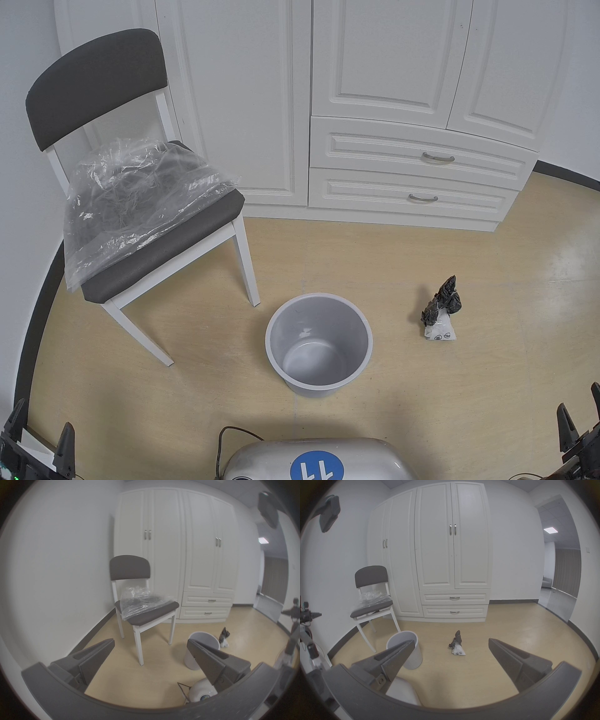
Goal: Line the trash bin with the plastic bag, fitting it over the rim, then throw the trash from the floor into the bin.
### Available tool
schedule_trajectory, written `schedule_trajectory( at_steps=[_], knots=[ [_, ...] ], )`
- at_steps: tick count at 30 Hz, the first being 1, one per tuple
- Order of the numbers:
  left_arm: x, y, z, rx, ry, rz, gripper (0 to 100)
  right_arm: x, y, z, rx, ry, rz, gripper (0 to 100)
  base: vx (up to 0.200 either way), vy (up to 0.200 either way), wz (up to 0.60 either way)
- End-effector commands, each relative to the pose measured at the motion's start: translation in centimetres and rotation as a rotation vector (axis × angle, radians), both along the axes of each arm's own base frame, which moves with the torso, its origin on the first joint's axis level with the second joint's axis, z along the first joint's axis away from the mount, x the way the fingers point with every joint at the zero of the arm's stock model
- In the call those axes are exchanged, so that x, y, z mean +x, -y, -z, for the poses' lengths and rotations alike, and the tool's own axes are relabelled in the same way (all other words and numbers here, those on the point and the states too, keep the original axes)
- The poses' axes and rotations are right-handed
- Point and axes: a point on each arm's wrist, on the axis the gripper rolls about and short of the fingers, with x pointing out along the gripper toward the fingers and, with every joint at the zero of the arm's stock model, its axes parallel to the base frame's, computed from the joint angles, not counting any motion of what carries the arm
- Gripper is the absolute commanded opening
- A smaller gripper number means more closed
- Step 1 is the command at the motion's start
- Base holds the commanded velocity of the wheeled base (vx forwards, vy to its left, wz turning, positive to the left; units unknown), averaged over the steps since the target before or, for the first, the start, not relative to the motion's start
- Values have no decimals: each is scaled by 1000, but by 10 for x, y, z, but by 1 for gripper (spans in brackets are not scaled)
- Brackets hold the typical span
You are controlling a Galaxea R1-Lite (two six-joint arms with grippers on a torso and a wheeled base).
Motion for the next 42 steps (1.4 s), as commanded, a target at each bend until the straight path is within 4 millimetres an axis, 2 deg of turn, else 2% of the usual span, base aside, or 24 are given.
schedule_trajectory(
  at_steps=[1,8,10,11,13,14,15,20,26,33,37,38,42],
  knots=[
    [0,1,5,56,1,38,100,0,-1,5,-59,-1,-31,100,0,0,0],
    [0,0,5,16,0,17,100,0,-1,4,-12,8,-21,100,0,0,0],
    [0,0,4,-23,9,0,100,-1,0,-2,46,52,11,100,0,0,0],
    [0,0,1,-69,38,-21,100,-3,1,-13,126,130,29,100,0,0,0],
    [-3,-1,-15,-154,172,-29,100,-12,1,-36,266,244,24,100,0,0,0],
    [-3,-1,-15,-154,172,-29,100,-12,1,-36,266,244,24,100,0,0,0],
    [-10,-1,-38,-181,328,-2,100,-14,2,-41,271,259,28,100,0,0,0],
    [-18,1,-54,-78,393,58,100,-12,1,-37,131,229,41,100,0,0,0],
    [-24,1,-65,-19,424,58,100,-22,0,-56,10,286,-12,100,0,0,0],
    [-30,1,-82,28,333,96,100,-30,-2,-78,-50,225,-118,100,0,0,0],
    [-31,0,-96,85,182,118,100,-29,-3,-92,-89,95,-237,100,0,0,0],
    [-30,-1,-101,111,69,141,100,-24,-3,-95,-127,-1,-256,100,0,0,0],
    [-22,-2,-110,120,-119,183,100,-6,-4,-97,-218,-143,-277,100,0,0,0]
  ],
)
